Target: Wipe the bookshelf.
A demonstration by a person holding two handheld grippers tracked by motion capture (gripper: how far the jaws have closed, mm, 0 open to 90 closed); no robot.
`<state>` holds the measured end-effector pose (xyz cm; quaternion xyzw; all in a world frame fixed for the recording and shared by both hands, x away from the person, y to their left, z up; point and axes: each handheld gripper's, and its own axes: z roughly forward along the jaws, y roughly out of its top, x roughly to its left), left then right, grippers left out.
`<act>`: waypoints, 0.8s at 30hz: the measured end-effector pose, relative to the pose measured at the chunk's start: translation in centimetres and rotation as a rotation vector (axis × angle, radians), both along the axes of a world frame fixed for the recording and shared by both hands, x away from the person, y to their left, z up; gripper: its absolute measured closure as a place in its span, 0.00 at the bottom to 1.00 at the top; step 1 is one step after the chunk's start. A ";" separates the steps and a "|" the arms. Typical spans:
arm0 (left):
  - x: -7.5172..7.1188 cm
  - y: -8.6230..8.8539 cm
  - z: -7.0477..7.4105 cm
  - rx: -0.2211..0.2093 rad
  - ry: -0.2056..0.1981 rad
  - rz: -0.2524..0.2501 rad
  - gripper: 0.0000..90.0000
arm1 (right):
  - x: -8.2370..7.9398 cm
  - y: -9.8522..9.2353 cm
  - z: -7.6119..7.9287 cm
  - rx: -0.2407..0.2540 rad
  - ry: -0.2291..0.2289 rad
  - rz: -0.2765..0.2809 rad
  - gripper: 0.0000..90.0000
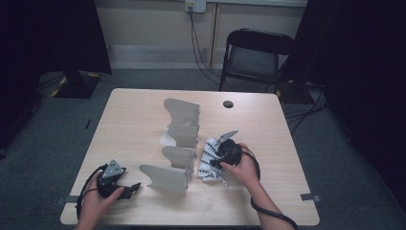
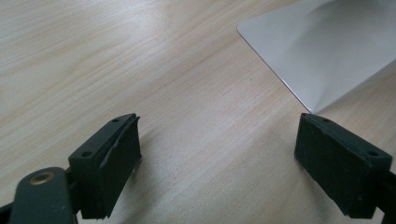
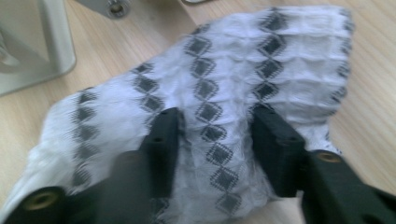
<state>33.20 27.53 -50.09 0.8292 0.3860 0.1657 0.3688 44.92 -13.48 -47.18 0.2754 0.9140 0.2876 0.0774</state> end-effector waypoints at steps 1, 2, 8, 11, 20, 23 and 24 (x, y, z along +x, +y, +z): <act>0.0 0.0 0.0 0.000 0.000 0.000 0.15 | 0.1 0.1 0.0 0.008 0.002 0.000 0.72; 0.0 0.0 0.0 0.002 0.000 -0.001 0.15 | 0.3 0.3 0.0 0.015 0.007 -0.003 0.77; 0.0 0.0 0.0 0.000 0.000 0.000 0.15 | 0.6 1.6 0.2 0.042 0.022 0.000 0.89; 0.0 0.0 0.0 0.000 0.000 0.000 0.15 | 0.7 2.0 1.1 0.071 0.029 0.017 0.90; 0.0 0.0 0.0 0.002 -0.001 -0.002 0.15 | 0.3 2.0 6.1 0.086 -0.046 0.081 0.90; 0.0 0.0 0.0 0.000 0.000 0.000 0.15 | 0.2 1.7 7.4 0.094 -0.063 0.091 0.90; 0.0 0.0 0.0 0.000 0.000 0.000 0.15 | 0.2 1.5 7.9 0.101 -0.064 0.096 0.90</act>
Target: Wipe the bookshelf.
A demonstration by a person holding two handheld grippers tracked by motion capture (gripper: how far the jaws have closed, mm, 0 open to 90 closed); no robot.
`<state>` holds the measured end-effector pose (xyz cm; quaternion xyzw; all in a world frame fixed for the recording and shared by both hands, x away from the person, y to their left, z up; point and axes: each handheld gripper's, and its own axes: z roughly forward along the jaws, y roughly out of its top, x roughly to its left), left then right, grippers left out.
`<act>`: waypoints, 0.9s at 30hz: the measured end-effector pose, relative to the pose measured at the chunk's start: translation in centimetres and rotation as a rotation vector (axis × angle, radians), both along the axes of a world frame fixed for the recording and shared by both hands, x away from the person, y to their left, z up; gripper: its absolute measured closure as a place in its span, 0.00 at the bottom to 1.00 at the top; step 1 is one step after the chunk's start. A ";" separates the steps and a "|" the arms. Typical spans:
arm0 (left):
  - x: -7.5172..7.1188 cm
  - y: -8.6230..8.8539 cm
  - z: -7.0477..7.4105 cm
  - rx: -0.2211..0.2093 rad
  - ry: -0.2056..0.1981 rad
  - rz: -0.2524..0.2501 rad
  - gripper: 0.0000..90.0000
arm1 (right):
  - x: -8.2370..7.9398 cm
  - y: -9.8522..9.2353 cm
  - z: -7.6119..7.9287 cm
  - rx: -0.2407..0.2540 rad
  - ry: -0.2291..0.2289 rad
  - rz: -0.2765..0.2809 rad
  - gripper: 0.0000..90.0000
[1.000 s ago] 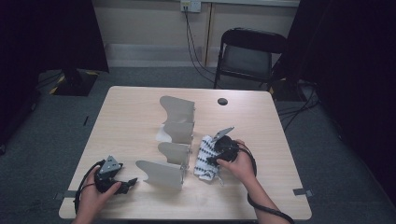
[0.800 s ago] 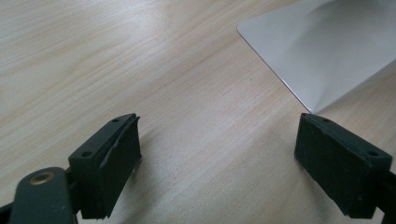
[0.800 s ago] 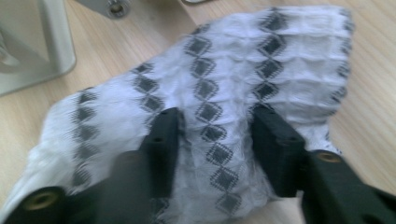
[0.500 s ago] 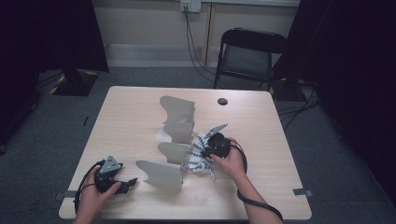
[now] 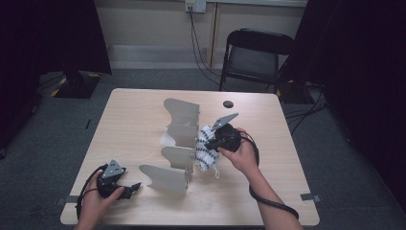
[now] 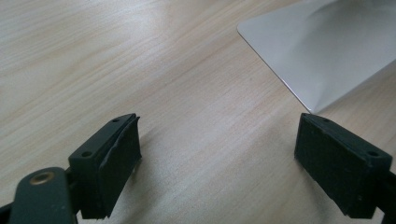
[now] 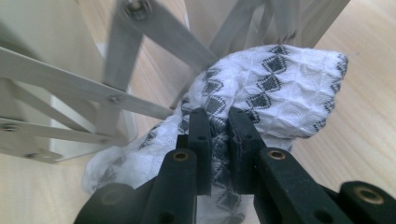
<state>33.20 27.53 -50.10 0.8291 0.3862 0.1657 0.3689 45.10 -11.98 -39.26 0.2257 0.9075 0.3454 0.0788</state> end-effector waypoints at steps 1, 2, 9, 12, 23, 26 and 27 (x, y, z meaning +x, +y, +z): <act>0.0 0.0 0.0 0.000 0.000 0.000 0.15 | 0.0 -0.1 0.5 0.008 -0.002 -0.003 0.90; 0.0 0.0 0.0 0.000 0.000 0.000 0.15 | 0.0 -0.3 1.1 0.025 -0.002 -0.001 0.90; 0.0 0.0 0.0 0.003 -0.001 0.001 0.15 | 0.1 -0.2 5.2 0.088 -0.054 0.025 0.90; 0.0 0.0 0.0 0.003 -0.001 0.001 0.15 | 0.4 0.1 6.4 0.108 -0.077 0.043 0.90; 0.0 0.0 0.0 0.001 0.000 0.002 0.15 | 1.4 1.7 3.6 0.083 -0.019 0.029 0.90; 0.0 0.0 0.0 0.003 0.000 0.000 0.15 | 1.2 1.5 2.7 0.093 -0.001 0.020 0.90; 0.0 0.0 0.0 0.004 0.000 0.000 0.15 | 1.2 1.5 2.4 0.096 0.005 0.016 0.90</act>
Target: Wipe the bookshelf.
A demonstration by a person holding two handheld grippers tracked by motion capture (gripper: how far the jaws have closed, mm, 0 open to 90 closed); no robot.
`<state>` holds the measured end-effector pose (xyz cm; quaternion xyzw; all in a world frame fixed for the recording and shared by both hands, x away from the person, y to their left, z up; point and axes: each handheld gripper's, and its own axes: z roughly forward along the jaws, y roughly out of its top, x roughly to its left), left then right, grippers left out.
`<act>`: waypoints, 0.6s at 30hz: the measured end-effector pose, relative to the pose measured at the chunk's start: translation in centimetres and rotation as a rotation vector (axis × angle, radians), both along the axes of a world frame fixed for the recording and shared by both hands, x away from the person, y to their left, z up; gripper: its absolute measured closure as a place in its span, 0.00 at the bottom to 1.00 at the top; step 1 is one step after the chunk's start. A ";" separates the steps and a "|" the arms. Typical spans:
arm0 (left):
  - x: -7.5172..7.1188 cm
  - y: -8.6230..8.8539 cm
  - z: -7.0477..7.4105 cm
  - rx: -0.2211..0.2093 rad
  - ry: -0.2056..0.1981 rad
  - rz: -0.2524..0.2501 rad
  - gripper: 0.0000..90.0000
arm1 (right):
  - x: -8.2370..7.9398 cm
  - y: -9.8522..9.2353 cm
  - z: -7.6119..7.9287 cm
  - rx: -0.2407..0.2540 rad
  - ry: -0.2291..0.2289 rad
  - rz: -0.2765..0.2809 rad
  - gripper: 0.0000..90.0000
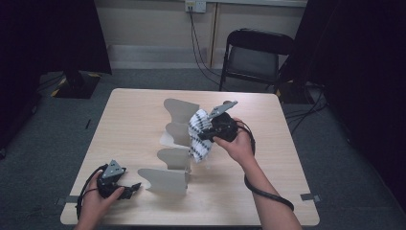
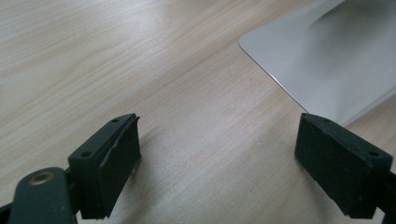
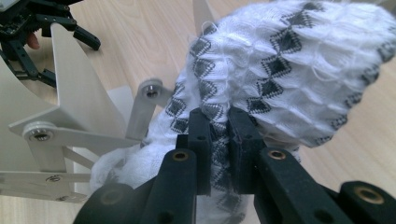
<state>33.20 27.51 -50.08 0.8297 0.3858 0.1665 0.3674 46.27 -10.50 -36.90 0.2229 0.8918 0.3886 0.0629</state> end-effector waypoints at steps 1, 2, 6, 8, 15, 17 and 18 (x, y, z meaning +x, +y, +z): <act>0.0 0.0 0.0 0.000 0.000 0.000 0.15 | -0.1 0.0 -0.3 -0.002 0.002 -0.001 0.90; 0.0 0.0 0.0 0.000 0.000 0.000 0.15 | -0.2 -0.1 -0.6 -0.005 0.010 -0.002 0.90; 0.0 0.0 0.0 -0.001 0.000 0.001 0.15 | -0.3 -0.3 -1.9 -0.006 0.037 -0.014 0.90; 0.0 0.0 0.0 -0.001 0.000 0.001 0.15 | -0.4 -0.4 -2.6 -0.004 0.050 -0.016 0.90; 0.0 0.0 0.0 -0.001 0.000 0.000 0.15 | -0.8 0.0 -6.5 -0.078 0.101 -0.009 0.90; 0.0 0.0 0.0 0.000 0.000 0.000 0.15 | -0.9 0.2 -7.6 -0.083 0.118 -0.011 0.90; 0.0 0.0 0.0 -0.001 0.000 0.000 0.15 | -0.9 0.3 -8.1 -0.091 0.119 -0.011 0.90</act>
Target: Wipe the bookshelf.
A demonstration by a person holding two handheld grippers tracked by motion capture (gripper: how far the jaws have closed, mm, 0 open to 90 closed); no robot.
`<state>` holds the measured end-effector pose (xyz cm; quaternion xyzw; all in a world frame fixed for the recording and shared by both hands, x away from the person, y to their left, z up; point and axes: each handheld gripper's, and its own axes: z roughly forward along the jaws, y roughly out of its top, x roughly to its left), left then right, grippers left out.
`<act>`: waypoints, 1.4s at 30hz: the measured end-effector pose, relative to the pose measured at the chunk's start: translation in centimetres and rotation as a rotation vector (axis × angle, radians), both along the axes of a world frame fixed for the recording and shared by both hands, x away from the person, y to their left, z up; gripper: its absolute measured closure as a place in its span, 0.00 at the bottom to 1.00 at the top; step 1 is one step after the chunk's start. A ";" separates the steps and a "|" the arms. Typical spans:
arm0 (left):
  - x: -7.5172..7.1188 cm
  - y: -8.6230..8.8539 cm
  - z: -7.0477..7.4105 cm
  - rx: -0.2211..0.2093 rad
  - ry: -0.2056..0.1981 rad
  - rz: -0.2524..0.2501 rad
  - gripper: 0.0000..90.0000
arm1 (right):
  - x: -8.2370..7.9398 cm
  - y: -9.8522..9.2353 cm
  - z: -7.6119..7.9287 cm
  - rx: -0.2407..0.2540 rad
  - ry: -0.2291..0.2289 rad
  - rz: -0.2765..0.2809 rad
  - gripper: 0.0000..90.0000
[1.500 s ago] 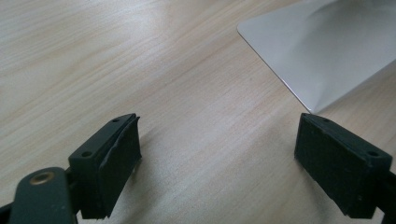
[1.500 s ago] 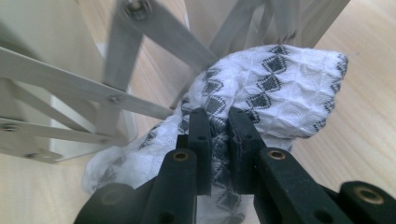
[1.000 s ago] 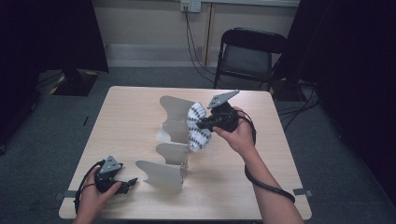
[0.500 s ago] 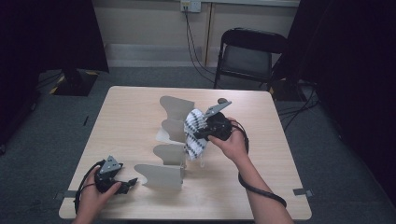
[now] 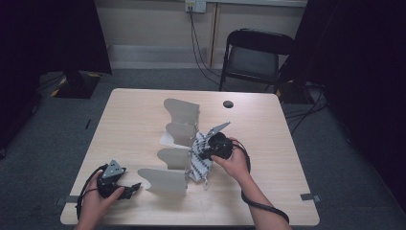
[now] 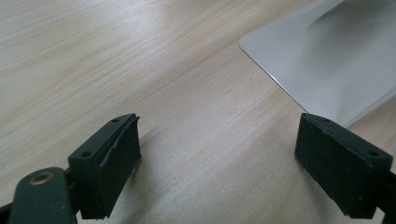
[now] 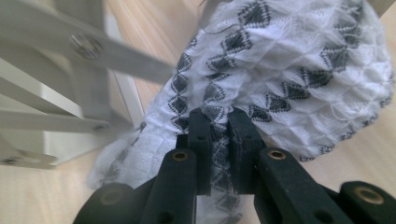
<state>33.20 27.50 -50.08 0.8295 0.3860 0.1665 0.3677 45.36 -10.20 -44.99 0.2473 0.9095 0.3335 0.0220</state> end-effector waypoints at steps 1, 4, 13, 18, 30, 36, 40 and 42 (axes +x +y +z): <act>0.0 0.0 0.0 0.000 0.000 0.000 0.15 | 0.0 0.1 -0.4 -0.006 0.008 -0.002 0.90; 0.0 0.0 0.0 0.000 0.000 0.000 0.15 | 0.2 0.0 -1.1 -0.002 0.020 -0.013 0.90; 0.0 0.0 0.0 0.000 0.000 0.000 0.15 | 1.0 -2.0 1.6 0.025 -0.020 -0.061 0.90; 0.0 0.0 0.0 0.000 0.000 -0.001 0.15 | 1.2 -2.5 5.6 0.044 -0.095 -0.062 0.90; 0.0 0.0 0.0 0.001 0.001 0.001 0.15 | 2.6 -1.6 10.1 0.051 -0.196 -0.066 0.90; 0.0 0.0 0.0 0.001 0.001 0.001 0.15 | 3.2 -0.7 7.5 0.003 -0.169 -0.072 0.90; 0.0 0.0 0.0 0.001 0.001 0.000 0.15 | 3.6 -0.5 5.7 -0.017 -0.142 -0.074 0.90; 0.0 0.0 0.0 0.000 0.001 0.000 0.15 | 3.7 -0.5 4.8 -0.020 -0.125 -0.078 0.90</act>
